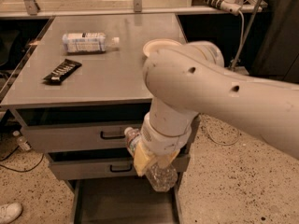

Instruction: Place water bottle into bottom drawer

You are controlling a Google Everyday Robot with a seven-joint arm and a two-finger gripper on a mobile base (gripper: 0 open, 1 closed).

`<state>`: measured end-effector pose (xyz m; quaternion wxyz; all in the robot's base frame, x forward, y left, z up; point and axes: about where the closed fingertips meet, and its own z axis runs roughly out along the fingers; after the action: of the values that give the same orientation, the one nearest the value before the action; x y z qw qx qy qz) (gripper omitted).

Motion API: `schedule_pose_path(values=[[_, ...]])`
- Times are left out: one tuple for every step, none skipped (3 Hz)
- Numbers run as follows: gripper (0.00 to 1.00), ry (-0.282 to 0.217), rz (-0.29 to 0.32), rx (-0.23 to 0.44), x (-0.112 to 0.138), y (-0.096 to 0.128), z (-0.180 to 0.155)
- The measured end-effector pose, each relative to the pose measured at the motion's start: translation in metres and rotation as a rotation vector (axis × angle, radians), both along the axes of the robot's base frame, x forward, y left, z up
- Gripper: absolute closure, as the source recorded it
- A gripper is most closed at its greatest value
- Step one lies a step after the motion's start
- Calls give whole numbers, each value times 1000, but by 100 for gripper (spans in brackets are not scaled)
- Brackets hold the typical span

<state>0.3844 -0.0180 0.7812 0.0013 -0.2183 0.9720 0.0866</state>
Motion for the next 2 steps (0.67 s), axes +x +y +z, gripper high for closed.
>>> schedule_pose_path(values=[[100, 162, -89, 27, -44, -7, -64], [100, 316, -146, 34, -80, -7, -126]])
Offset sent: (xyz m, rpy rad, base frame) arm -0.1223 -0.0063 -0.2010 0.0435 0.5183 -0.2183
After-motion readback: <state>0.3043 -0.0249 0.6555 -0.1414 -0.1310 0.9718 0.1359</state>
